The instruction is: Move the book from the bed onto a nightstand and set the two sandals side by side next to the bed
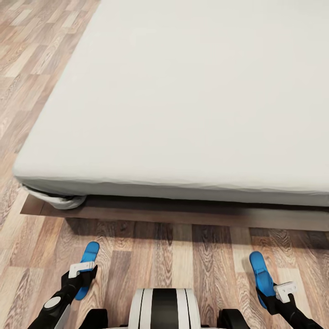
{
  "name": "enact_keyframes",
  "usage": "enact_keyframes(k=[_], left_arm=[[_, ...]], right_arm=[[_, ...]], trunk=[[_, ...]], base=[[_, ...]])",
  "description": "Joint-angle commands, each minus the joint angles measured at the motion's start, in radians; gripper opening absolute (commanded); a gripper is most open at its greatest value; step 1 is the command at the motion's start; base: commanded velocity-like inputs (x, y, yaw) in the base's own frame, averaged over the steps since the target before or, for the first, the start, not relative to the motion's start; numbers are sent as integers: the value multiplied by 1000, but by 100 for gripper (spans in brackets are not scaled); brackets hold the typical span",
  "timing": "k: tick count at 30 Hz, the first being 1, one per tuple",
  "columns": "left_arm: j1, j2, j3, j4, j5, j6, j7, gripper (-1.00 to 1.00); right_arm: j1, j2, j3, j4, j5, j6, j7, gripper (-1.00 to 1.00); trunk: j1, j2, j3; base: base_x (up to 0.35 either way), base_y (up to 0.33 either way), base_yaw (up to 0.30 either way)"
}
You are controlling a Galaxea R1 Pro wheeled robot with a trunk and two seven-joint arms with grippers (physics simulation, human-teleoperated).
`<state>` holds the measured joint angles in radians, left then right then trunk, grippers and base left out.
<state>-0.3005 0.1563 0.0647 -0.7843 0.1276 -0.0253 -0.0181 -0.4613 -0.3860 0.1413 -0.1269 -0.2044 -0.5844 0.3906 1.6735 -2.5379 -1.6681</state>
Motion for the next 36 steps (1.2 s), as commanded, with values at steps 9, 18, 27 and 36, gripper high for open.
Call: enact_keyframes(k=[9, 18, 27, 36], left_arm=[[0, 0, -2, 0, 10, -2, -4, 100], [6, 0, -2, -50, 12, -2, -20, 100], [25, 4, -1, -137, 11, 2, -87, 100], [29, 3, -2, -141, 10, 4, -89, 100]], right_arm=[[0, -1, 8, 1, -10, -2, 5, -100], [0, -1, 8, 2, -10, -2, 5, -100], [0, -1, 8, 3, -10, -2, 5, -100], [0, -1, 8, 3, -10, -2, 5, -100]], trunk=[[-2, 1, 19], [-2, 1, 19], [-2, 1, 19], [-2, 1, 19]], base=[[0, 0, 0], [0, 0, 0], [0, 0, 0], [0, 0, 0]])
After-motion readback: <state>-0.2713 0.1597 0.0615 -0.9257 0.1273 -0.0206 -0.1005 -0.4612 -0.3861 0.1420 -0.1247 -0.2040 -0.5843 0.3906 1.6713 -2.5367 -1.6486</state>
